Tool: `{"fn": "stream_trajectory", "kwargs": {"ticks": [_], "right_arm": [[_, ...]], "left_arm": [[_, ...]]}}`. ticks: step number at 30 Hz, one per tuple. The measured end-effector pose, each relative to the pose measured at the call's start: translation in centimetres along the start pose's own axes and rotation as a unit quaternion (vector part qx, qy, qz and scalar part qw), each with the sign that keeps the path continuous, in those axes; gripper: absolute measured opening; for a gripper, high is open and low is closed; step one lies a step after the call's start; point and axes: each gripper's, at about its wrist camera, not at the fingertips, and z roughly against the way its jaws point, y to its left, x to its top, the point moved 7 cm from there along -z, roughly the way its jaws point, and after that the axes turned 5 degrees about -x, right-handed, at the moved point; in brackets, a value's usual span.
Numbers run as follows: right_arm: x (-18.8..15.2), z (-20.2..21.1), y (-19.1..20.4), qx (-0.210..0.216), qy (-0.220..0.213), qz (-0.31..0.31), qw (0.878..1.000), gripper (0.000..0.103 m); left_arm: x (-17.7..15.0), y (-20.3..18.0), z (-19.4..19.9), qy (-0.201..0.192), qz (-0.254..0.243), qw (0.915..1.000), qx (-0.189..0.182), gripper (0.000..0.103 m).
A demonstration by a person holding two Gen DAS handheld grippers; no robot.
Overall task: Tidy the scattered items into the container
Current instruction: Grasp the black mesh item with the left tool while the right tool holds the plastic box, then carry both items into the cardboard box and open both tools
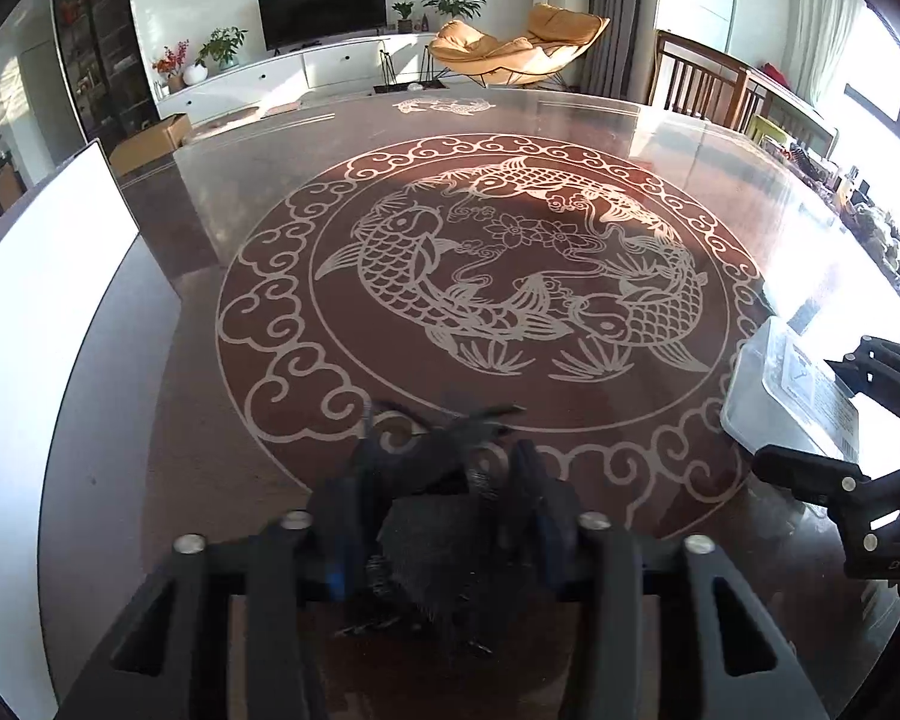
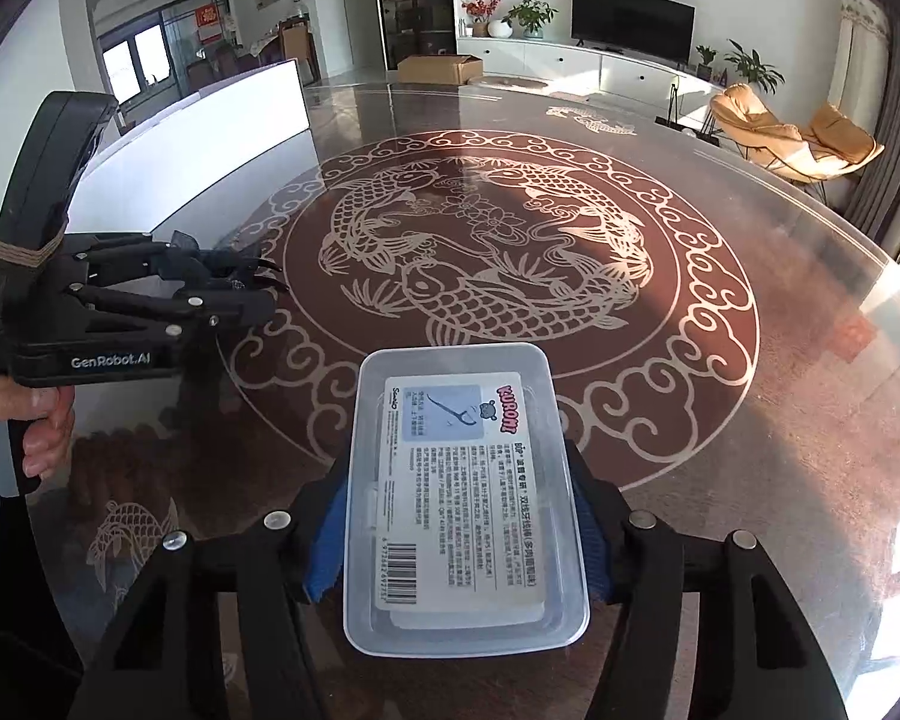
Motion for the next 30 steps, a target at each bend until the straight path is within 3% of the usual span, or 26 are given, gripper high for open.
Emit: {"fn": "stream_trajectory", "kwargs": {"ticks": [6,9,12,14,17,22,26,30], "right_arm": [[1.6,5.4,1.6,0.009,-0.048,-0.009,0.999,0.062],[0.7,4.6,3.6,0.022,-0.028,0.005,0.999,0.062],[0.6,3.3,6.4,0.044,-0.006,0.019,0.999,0.062],[2.2,3.2,8.6,0.066,-0.01,0.027,0.997,0.062],[7.2,4.4,13.2,0.102,-0.038,0.052,0.993,0.062],[17.9,7.8,24.1,0.183,-0.102,0.102,0.972,0.062],[23.7,7.4,33.1,0.23,-0.11,0.142,0.956,0.062],[25.8,3.1,40.2,0.235,-0.073,0.176,0.953,0.062]], "left_arm": [[-1.1,-0.1,4.3,-0.032,0.043,0.9979,-0.036,0.038],[-3.2,0.6,6.0,-0.03,0.074,0.9957,-0.047,0.038],[-4.2,2.5,9.6,-0.044,0.081,0.9954,-0.028,0.038],[-3.9,5.2,13.2,-0.064,0.089,0.9939,-0.01,0.038],[-3.0,11.4,19.2,-0.094,0.106,0.9891,0.04,0.038],[-3.5,23.1,26.6,-0.119,0.161,0.9689,0.145,0.038],[-6.3,30.3,27.4,-0.108,0.23,0.9522,0.17,0.038],[-9.8,34.6,24.7,-0.075,0.288,0.9416,0.158,0.038]]}}
